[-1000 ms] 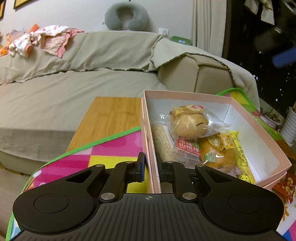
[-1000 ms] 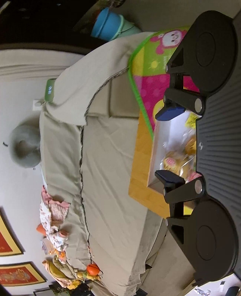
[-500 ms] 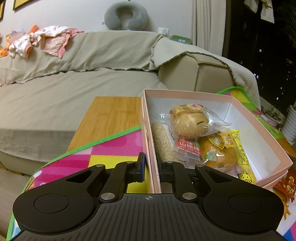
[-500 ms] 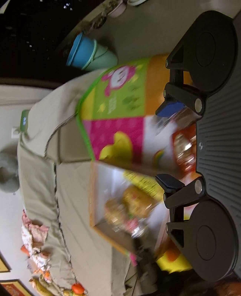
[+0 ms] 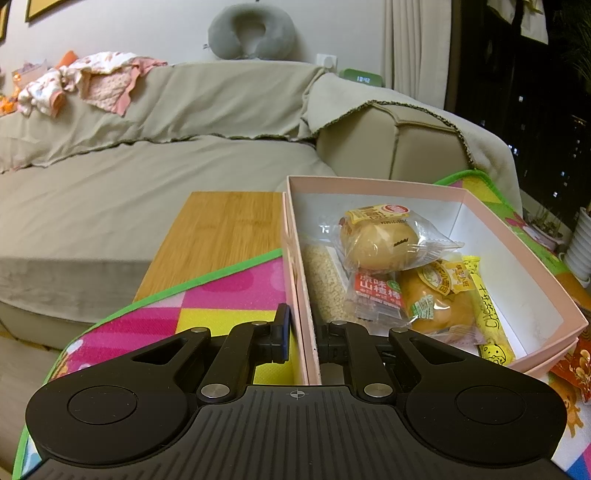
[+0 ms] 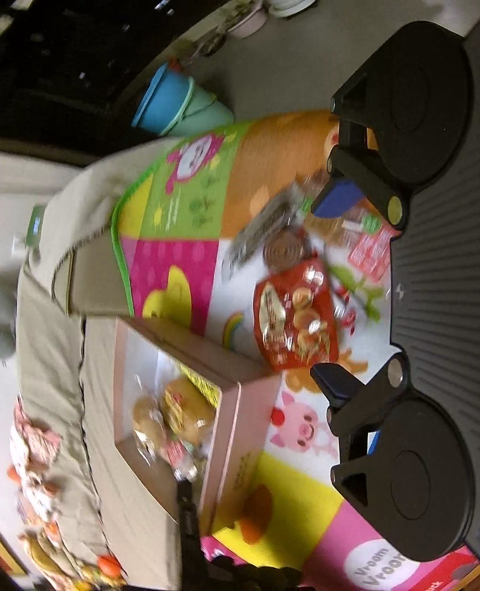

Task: Organize objects
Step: 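Grasp the red quail-egg packet on the mat with the right tool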

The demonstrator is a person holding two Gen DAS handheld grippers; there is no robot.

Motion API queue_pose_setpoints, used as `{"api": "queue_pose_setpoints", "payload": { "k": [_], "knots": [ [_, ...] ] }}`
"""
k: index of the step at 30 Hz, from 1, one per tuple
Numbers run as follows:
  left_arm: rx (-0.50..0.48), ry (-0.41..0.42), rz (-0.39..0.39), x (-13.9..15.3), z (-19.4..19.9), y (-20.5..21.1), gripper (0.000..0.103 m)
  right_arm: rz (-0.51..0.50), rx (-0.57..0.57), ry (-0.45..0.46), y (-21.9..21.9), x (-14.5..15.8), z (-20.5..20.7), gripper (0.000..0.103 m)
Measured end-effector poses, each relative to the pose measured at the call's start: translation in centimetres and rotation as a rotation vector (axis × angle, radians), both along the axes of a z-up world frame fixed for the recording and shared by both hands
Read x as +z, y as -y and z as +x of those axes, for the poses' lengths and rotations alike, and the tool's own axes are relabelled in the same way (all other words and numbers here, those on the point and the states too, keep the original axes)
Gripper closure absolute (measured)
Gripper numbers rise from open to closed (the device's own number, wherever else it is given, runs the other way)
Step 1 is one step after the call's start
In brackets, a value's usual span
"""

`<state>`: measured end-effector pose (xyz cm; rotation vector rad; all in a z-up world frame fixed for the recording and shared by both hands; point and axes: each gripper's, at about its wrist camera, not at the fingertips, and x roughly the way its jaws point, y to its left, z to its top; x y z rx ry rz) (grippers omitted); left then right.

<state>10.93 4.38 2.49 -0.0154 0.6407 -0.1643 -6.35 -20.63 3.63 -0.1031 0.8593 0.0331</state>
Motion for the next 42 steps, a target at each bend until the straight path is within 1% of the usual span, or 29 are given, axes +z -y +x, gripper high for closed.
{"api": "queue_pose_setpoints", "payload": {
  "k": [8, 10, 11, 12, 13, 15, 17, 21, 23, 24, 25, 28, 31, 32, 33, 35, 37, 38, 42],
  "knots": [
    [-0.001, 0.000, -0.001, 0.0, 0.0, 0.0, 0.091, -0.052, 0.090, -0.019, -2.0, -2.7, 4.1, 0.017],
    [-0.001, -0.001, -0.002, 0.0, 0.0, 0.0, 0.091, -0.062, 0.104, -0.030, -2.2, -3.2, 4.6, 0.016],
    [-0.001, -0.001, -0.002, -0.1, 0.0, 0.0, 0.091, -0.069, 0.118, -0.028, -2.3, -3.2, 4.6, 0.018],
    [-0.001, -0.001, -0.001, 0.0, 0.0, 0.0, 0.091, -0.078, 0.129, -0.025, -2.5, -3.1, 4.2, 0.026],
    [-0.001, 0.000, -0.001, 0.0, 0.0, 0.0, 0.091, -0.086, 0.133, -0.021, -2.5, -2.9, 3.9, 0.028],
    [-0.001, -0.001, -0.001, 0.0, 0.0, 0.0, 0.091, -0.063, 0.155, -0.037, -2.6, -2.7, 2.7, 0.028],
    [-0.001, -0.001, -0.001, 0.0, 0.0, 0.0, 0.091, -0.040, 0.202, -0.052, -2.9, -2.7, 1.0, 0.028],
    [-0.001, -0.001, -0.002, 0.0, 0.0, 0.0, 0.091, -0.093, 0.309, -0.073, -4.1, -2.5, -2.5, 0.028],
    [-0.002, -0.001, -0.003, -0.1, 0.0, 0.0, 0.091, -0.125, 0.335, -0.086, -4.2, -2.4, -3.9, 0.022],
    [-0.002, -0.001, -0.003, -0.1, 0.0, 0.0, 0.091, -0.144, 0.328, -0.090, -4.0, -2.4, -4.3, 0.018],
    [-0.002, -0.002, -0.003, -0.1, 0.0, -0.1, 0.091, -0.156, 0.313, -0.093, -3.7, -2.4, -4.6, 0.017],
    [-0.002, -0.001, -0.003, -0.1, 0.0, 0.0, 0.091, -0.198, 0.222, -0.103, -1.9, -2.3, -5.1, 0.015],
    [-0.002, -0.001, -0.002, -0.1, 0.0, 0.0, 0.091, -0.244, 0.107, -0.089, -0.3, -2.2, -5.1, 0.015],
    [-0.002, -0.001, -0.003, -0.1, 0.0, 0.0, 0.091, -0.224, 0.068, -0.086, 0.4, -2.0, -5.1, 0.015],
    [-0.002, -0.001, -0.002, -0.1, 0.0, 0.0, 0.091, -0.169, 0.040, -0.090, 1.0, -1.6, -5.1, 0.015],
    [-0.002, -0.001, -0.002, -0.1, 0.0, 0.0, 0.091, -0.044, 0.021, -0.102, 1.7, -1.1, -5.2, 0.015],
    [-0.002, -0.002, -0.002, -0.1, 0.0, -0.1, 0.091, 0.046, 0.029, -0.101, 1.4, -0.6, -5.0, 0.015],
    [-0.002, -0.001, -0.002, -0.1, 0.0, -0.1, 0.091, 0.068, 0.037, -0.096, 0.7, -0.5, -4.9, 0.014],
    [-0.002, -0.001, -0.002, -0.1, 0.0, 0.0, 0.091, 0.103, 0.067, -0.096, -1.5, -0.9, -3.6, 0.014]
  ]
}}
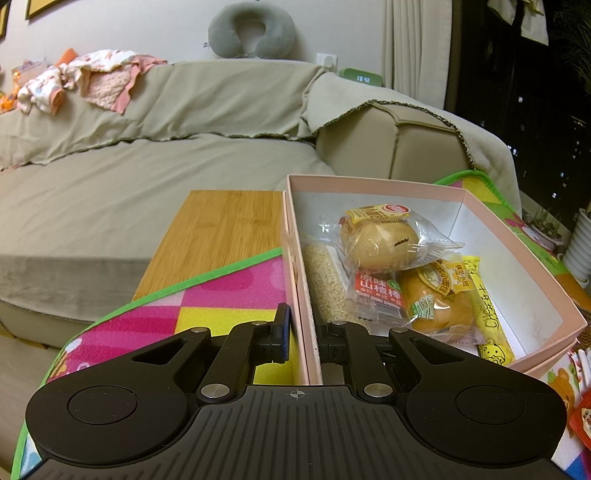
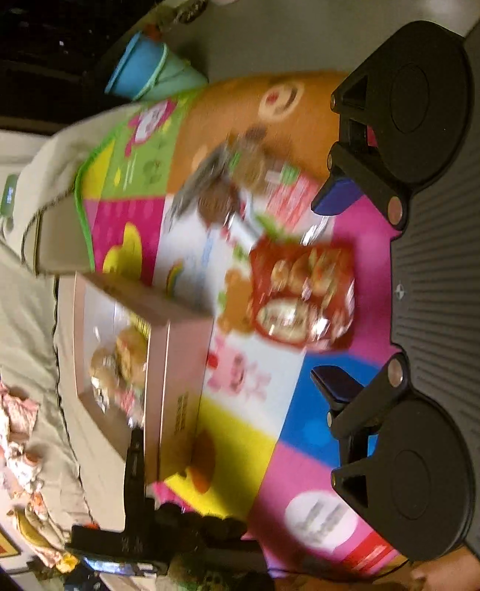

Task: Organize objects
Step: 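Grasp the red quail-egg packet on the mat with the right tool, then place the quail-egg packet into the pink box and release it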

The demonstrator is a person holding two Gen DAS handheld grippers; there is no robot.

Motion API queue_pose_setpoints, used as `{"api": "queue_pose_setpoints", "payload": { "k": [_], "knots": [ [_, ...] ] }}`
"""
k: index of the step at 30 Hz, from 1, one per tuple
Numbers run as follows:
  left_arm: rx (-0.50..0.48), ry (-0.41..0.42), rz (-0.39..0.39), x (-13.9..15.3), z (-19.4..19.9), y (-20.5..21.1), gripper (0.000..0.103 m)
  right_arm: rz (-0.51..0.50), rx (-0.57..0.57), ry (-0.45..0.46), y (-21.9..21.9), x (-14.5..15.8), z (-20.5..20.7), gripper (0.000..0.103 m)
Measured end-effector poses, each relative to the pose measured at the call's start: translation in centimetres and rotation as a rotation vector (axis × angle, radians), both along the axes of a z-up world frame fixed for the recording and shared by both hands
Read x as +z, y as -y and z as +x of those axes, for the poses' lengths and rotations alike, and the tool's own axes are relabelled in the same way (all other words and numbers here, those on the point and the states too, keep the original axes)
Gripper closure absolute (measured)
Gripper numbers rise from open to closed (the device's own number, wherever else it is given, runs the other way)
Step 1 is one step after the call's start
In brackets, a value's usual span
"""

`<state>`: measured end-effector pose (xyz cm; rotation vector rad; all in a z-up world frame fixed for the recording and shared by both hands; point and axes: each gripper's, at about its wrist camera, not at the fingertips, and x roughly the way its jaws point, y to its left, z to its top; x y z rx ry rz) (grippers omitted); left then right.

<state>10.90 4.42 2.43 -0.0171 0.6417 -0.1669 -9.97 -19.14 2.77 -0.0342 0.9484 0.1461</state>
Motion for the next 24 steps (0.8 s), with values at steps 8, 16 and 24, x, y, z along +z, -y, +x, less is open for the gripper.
{"api": "queue_pose_setpoints", "payload": {
  "k": [8, 16, 24],
  "knots": [
    [0.000, -0.001, 0.000, 0.0, 0.0, 0.0, 0.091, -0.002, -0.072, -0.062, -0.9, -2.0, 3.2, 0.012],
    [0.000, 0.000, 0.001, -0.1, 0.0, 0.0, 0.091, 0.012, -0.058, -0.088, -0.8, -1.1, 2.1, 0.029],
    [0.000, 0.000, 0.001, -0.1, 0.0, 0.0, 0.091, 0.043, -0.025, 0.059, -2.2, 7.6, 2.5, 0.029]
  ]
}}
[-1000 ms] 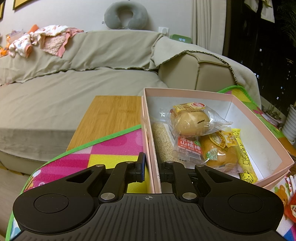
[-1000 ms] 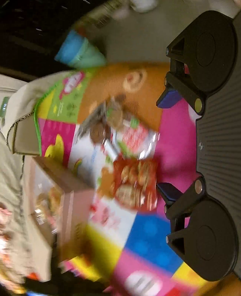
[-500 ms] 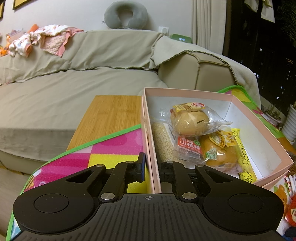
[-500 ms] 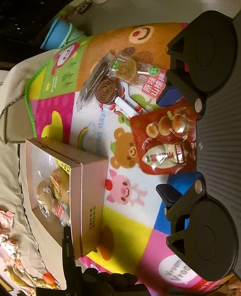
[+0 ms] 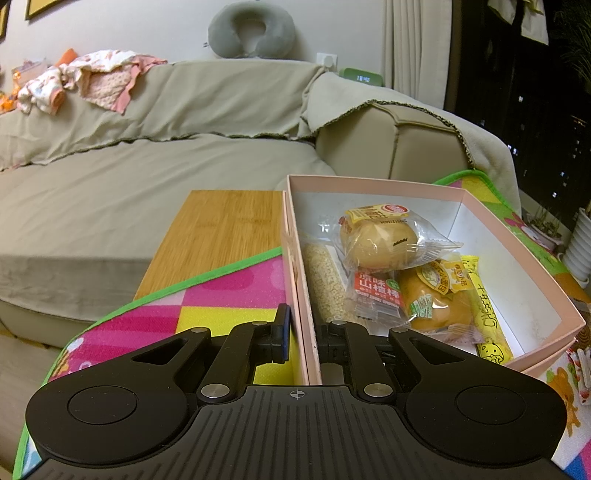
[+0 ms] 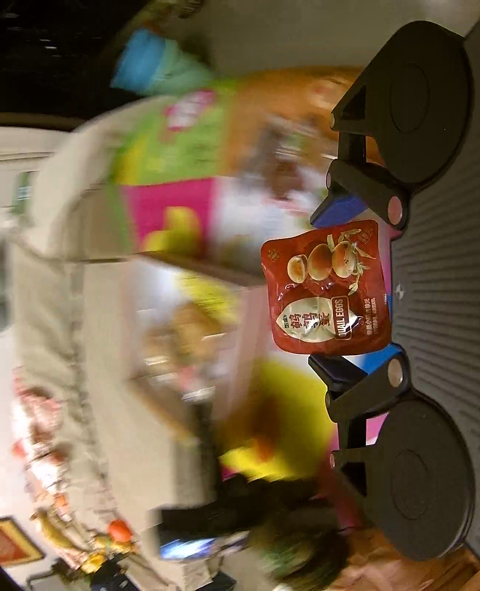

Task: Organize objects
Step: 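Place the quail-egg packet into the pink box and release it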

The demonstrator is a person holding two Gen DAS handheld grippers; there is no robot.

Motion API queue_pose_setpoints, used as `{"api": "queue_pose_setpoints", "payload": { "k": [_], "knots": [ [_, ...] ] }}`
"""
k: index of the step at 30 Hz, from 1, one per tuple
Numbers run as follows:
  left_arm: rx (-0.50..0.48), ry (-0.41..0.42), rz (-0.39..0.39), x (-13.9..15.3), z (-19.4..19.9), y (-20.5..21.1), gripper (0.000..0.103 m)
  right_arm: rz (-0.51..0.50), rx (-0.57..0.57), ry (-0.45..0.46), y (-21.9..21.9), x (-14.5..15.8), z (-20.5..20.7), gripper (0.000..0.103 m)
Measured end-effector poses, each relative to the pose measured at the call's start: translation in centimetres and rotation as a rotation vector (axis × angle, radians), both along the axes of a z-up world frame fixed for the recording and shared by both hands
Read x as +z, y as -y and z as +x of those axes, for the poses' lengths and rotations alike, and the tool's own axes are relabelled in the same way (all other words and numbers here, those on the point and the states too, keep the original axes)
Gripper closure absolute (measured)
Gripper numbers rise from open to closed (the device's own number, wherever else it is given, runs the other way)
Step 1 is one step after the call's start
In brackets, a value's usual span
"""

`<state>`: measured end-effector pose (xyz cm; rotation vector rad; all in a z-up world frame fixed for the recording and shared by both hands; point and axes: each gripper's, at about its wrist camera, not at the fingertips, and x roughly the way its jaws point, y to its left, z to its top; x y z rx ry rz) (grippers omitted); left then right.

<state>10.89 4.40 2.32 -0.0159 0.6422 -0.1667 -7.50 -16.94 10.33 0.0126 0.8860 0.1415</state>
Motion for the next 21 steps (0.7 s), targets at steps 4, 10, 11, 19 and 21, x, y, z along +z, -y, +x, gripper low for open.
{"api": "queue_pose_setpoints", "payload": {
  "k": [4, 10, 11, 19, 21],
  "knots": [
    [0.000, 0.000, 0.000, 0.0, 0.0, 0.0, 0.091, -0.007, 0.007, 0.152, -1.2, 5.8, 2.0, 0.029],
    [0.000, 0.000, 0.000, 0.0, 0.0, 0.0, 0.091, 0.060, 0.015, 0.209, -3.9, 9.0, 7.0, 0.029],
    [-0.001, 0.000, -0.001, 0.0, 0.0, 0.0, 0.091, 0.075, 0.022, 0.198, -4.6, 8.9, 7.8, 0.029],
    [-0.001, -0.001, -0.002, 0.0, 0.0, 0.1, 0.091, 0.073, 0.043, 0.123, -7.9, 5.9, 11.6, 0.029],
    [-0.002, -0.001, -0.003, 0.0, 0.0, 0.1, 0.091, 0.076, 0.028, 0.109, -8.1, 5.2, 12.1, 0.028]
  ]
}}
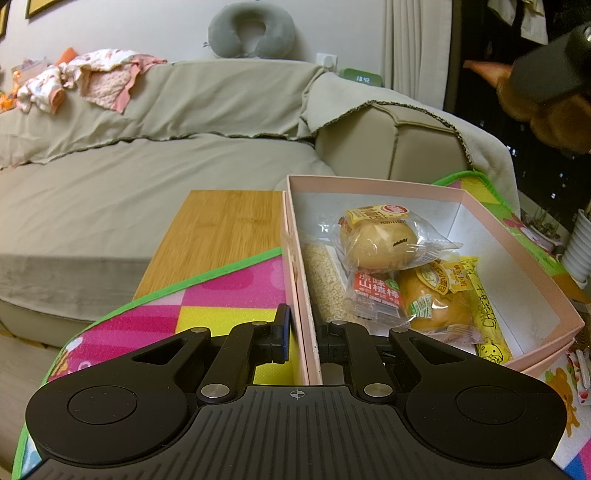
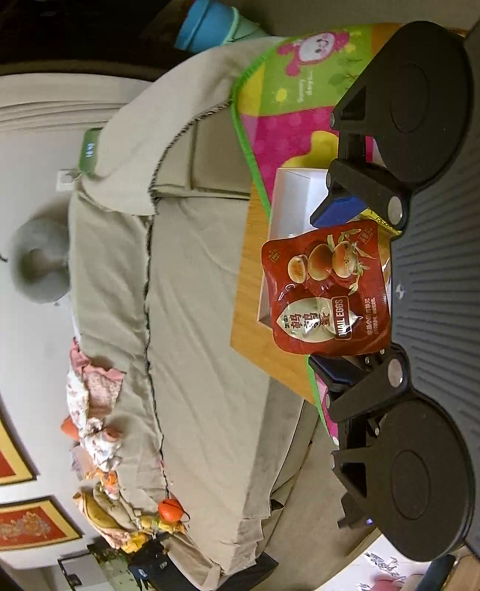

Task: Organize objects
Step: 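Place the quail-egg packet into the pink box and release it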

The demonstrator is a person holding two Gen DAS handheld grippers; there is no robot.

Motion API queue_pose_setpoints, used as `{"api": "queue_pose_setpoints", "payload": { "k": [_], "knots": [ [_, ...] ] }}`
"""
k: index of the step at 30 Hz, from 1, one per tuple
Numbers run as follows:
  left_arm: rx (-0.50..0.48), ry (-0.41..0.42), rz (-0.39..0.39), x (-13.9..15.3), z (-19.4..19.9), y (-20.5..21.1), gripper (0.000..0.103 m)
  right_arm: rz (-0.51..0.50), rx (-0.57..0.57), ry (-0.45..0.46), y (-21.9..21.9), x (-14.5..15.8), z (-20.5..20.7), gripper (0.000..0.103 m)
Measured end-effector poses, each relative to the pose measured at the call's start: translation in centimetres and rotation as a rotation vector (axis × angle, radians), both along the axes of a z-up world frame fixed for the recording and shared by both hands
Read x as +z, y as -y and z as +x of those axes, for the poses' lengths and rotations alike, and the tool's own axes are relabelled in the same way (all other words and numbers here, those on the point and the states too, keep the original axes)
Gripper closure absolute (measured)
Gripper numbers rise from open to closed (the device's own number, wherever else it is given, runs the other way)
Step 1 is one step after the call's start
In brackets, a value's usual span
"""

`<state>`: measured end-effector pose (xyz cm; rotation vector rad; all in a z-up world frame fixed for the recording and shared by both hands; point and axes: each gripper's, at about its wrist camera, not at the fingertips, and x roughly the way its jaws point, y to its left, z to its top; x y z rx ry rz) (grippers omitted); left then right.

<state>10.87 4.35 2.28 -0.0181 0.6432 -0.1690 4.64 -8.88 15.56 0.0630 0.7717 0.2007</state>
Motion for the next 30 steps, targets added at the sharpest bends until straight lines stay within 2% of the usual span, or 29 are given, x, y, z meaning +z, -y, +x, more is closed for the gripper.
{"api": "queue_pose_setpoints", "payload": {
  "k": [2, 4, 14, 25, 30],
  "knots": [
    [0.000, 0.000, 0.000, 0.0, 0.0, 0.0, 0.091, -0.001, -0.009, -0.004, 0.1, -0.5, 0.3, 0.027],
    [0.000, 0.000, 0.000, 0.0, 0.0, 0.0, 0.091, -0.004, -0.015, 0.002, 0.5, -0.8, 0.0, 0.022],
    [0.000, 0.000, 0.000, 0.0, 0.0, 0.0, 0.091, -0.022, -0.069, -0.014, 4.5, -1.9, -1.9, 0.019],
    [-0.001, 0.000, 0.000, 0.0, 0.0, 0.0, 0.091, -0.065, -0.223, -0.129, 11.9, -7.7, -6.4, 0.018],
    [-0.001, 0.000, 0.000, 0.0, 0.0, 0.0, 0.091, -0.082, -0.286, -0.147, 14.1, -10.5, -9.7, 0.018]
  ]
}}
